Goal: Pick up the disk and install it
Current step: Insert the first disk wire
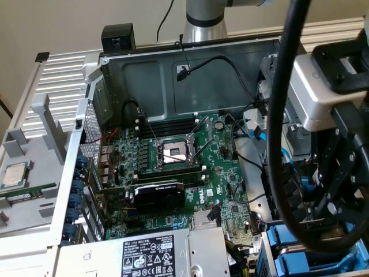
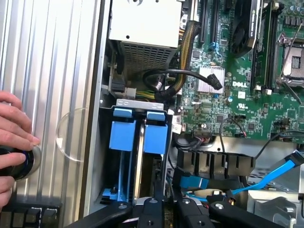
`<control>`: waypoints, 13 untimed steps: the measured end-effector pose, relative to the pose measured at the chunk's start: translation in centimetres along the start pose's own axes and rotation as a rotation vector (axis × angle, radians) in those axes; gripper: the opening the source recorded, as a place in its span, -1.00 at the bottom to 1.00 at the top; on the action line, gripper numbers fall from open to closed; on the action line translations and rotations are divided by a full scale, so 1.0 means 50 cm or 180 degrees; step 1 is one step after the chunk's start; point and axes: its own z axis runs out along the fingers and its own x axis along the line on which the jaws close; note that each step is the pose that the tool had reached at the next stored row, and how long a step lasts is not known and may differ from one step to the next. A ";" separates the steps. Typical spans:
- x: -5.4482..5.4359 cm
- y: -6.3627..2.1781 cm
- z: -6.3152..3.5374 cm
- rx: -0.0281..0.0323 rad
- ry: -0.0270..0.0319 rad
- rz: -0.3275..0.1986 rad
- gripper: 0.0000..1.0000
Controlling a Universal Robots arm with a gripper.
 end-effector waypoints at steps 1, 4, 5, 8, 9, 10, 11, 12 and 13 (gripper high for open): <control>-0.002 0.000 0.000 -0.0010 0.0023 0.0002 -0.66; -0.005 0.000 -0.001 -0.0064 0.0082 0.0007 -0.66; -0.006 0.000 -0.002 -0.0078 0.0093 0.0008 -0.66; -0.007 -0.003 -0.001 -0.0118 0.0102 0.0012 -0.66; -0.008 -0.004 -0.002 -0.0132 0.0103 0.0013 -0.66; -0.008 -0.005 -0.002 -0.0149 0.0104 0.0015 -0.66; -0.009 -0.007 -0.002 -0.0167 0.0104 0.0016 -0.66; -0.009 -0.008 -0.002 -0.0189 0.0105 0.0017 -0.66; -0.010 -0.010 -0.002 -0.0210 0.0107 0.0018 -0.66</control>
